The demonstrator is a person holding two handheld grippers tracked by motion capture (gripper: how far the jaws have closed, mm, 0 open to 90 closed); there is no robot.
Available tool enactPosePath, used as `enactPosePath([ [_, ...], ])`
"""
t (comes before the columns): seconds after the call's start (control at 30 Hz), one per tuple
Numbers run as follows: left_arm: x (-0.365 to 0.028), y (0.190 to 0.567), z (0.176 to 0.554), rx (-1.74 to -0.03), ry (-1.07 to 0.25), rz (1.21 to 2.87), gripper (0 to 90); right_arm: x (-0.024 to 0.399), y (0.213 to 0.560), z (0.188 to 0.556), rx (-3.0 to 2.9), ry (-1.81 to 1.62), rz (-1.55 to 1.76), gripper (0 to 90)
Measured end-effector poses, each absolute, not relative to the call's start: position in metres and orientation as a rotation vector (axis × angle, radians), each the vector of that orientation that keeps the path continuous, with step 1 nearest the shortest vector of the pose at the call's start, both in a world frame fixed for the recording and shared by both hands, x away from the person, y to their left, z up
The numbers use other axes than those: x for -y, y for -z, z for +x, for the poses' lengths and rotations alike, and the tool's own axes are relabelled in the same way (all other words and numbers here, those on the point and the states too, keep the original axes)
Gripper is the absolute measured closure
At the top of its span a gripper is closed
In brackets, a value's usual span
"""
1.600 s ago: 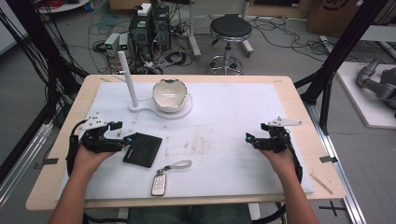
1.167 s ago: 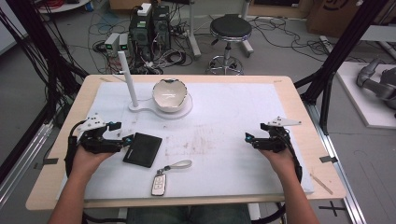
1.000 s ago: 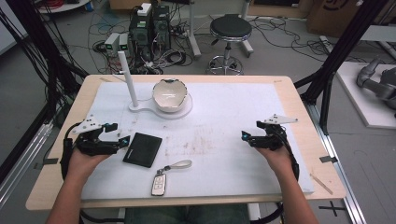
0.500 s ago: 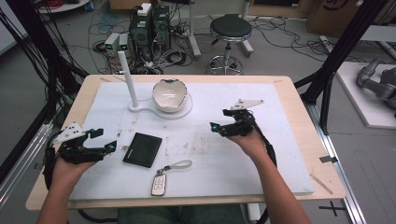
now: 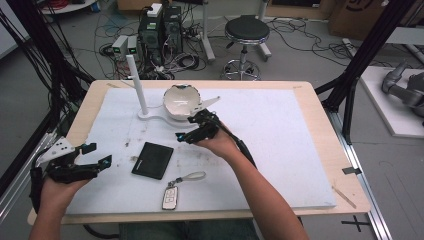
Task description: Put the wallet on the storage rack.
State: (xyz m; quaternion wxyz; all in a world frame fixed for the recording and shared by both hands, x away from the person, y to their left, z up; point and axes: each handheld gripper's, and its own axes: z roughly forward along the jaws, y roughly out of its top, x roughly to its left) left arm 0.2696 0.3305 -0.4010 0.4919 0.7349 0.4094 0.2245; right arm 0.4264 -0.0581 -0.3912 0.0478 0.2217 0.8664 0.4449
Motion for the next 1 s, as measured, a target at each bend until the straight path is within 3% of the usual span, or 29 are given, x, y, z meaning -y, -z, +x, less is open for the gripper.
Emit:
enactPosePath([
  [0.27,-0.332,0.401,0.268,-0.995,-0.555,1.789,22.1,0.007,0.415,0.426,-2.757,-1.294,0.596,16.9],
  [0.5,-0.332,0.401,0.269,-0.992,-0.553,1.789,22.1,-0.012,0.433,0.426,-2.837,-1.197,0.606,18.1],
  [0.53,-0.332,0.401,0.269,-0.991,-0.553,1.789,22.1,-0.016,0.438,0.425,-2.873,-1.172,0.590,30.1],
  [0.57,-0.331,0.401,0.269,-0.992,-0.554,1.789,22.1,-0.016,0.438,0.425,-2.873,-1.172,0.590,30.1],
  [0.6,-0.331,0.401,0.269,-0.995,-0.556,1.792,22.1,-0.017,0.441,0.424,-2.896,-1.166,0.572,39.2],
  [0.63,-0.331,0.401,0.269,-0.995,-0.556,1.792,22.1,-0.017,0.441,0.424,-2.896,-1.166,0.572,39.2],
  [0.67,-0.330,0.401,0.269,-0.990,-0.557,1.802,22.1,-0.016,0.442,0.424,-2.939,-1.199,0.580,52.3],
  [0.9,-0.328,0.401,0.269,-0.987,-0.558,1.806,22.1,-0.014,0.442,0.423,-2.953,-1.211,0.573,61.8],
  [1.0,-0.328,0.401,0.269,-0.988,-0.559,1.808,22.1,-0.011,0.437,0.421,-2.946,-1.192,0.583,76.9],
])
